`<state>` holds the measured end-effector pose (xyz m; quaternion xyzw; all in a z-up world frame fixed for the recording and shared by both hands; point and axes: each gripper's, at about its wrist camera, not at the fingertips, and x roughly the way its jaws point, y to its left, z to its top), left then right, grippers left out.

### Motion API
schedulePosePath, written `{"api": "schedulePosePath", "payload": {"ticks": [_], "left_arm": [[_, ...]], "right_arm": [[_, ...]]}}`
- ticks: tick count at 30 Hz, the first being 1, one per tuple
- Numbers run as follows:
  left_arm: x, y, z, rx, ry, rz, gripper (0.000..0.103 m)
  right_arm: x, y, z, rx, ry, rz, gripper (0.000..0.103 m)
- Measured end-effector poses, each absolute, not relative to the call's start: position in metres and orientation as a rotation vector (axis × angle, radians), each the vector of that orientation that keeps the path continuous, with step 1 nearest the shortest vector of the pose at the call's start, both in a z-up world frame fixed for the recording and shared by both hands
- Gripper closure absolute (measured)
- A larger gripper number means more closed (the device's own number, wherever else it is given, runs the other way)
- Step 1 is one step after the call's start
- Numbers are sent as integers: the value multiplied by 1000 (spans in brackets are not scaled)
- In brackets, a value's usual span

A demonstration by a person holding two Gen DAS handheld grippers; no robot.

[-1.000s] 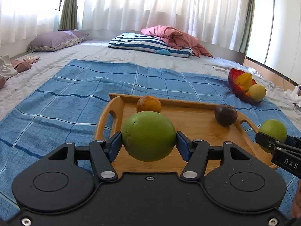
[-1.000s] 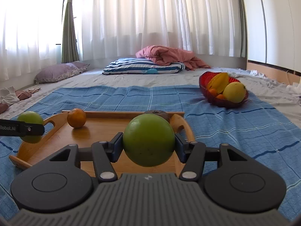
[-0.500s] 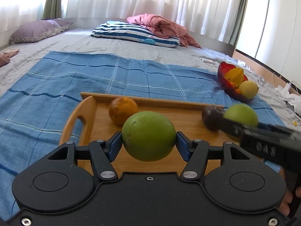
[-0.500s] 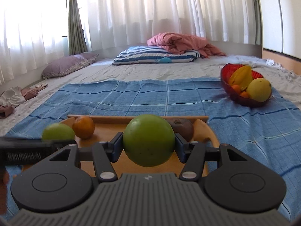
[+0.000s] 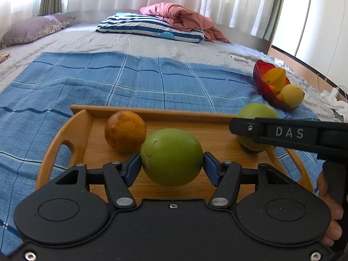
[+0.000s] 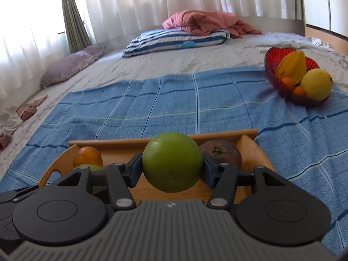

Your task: Organize fruits

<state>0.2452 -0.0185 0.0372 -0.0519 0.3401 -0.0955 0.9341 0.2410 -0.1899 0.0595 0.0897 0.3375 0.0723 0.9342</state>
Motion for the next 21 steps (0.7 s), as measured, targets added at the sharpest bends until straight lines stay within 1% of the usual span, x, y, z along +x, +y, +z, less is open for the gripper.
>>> {"api": "schedulePosePath", "payload": {"ticks": [11, 21], "left_arm": [[263, -22, 25, -87, 699, -182, 44], [272, -24, 22, -95, 683, -197, 44]], "right_arm": [[256, -175, 54, 170, 714, 160, 43], [275, -171, 39, 233, 767, 126, 43]]}}
